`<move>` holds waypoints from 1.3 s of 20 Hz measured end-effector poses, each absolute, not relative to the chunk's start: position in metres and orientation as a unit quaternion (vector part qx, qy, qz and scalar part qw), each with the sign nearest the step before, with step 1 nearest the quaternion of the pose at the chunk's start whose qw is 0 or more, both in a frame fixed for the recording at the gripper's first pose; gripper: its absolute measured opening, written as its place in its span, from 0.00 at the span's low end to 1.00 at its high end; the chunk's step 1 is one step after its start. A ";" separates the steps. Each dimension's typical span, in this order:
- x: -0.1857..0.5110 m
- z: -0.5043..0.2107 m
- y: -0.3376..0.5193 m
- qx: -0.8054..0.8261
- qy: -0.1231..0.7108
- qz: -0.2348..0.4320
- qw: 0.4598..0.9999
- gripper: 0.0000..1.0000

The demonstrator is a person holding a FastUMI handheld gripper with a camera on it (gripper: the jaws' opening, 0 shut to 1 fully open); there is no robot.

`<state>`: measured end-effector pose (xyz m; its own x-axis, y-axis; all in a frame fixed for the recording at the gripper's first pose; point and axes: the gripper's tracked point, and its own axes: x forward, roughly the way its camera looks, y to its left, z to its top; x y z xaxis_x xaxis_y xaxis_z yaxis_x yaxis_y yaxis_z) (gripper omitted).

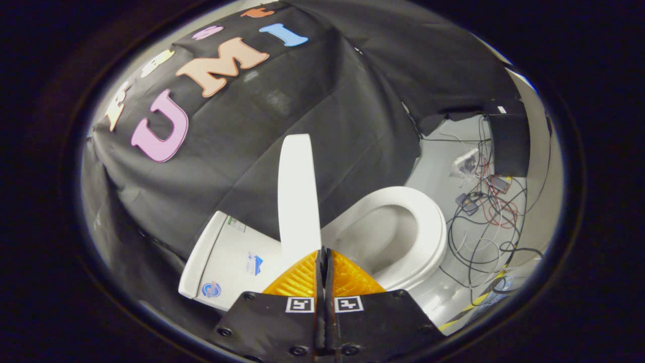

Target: Open the toilet lid.

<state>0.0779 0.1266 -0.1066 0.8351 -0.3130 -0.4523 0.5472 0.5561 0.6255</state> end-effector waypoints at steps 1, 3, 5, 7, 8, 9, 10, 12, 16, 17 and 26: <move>0.080 -0.103 0.130 0.399 0.144 -0.247 0.871 0.01; 0.084 -0.096 0.136 0.391 0.143 -0.247 0.875 0.01; 0.088 -0.089 0.143 0.372 0.148 -0.250 0.881 0.01; 0.094 -0.080 0.153 0.357 0.149 -0.249 0.888 0.00; 0.097 -0.075 0.158 0.352 0.148 -0.246 0.891 0.01; 0.101 -0.070 0.164 0.347 0.143 -0.244 0.894 0.01; 0.104 -0.066 0.169 0.342 0.142 -0.241 0.897 0.00; 0.112 -0.058 0.180 0.332 0.138 -0.237 0.902 0.01; 0.124 -0.045 0.200 0.304 0.136 -0.229 0.914 0.01; 0.127 -0.042 0.206 0.299 0.136 -0.227 0.917 0.01; 0.158 -0.025 0.256 0.235 0.150 -0.197 0.940 0.01</move>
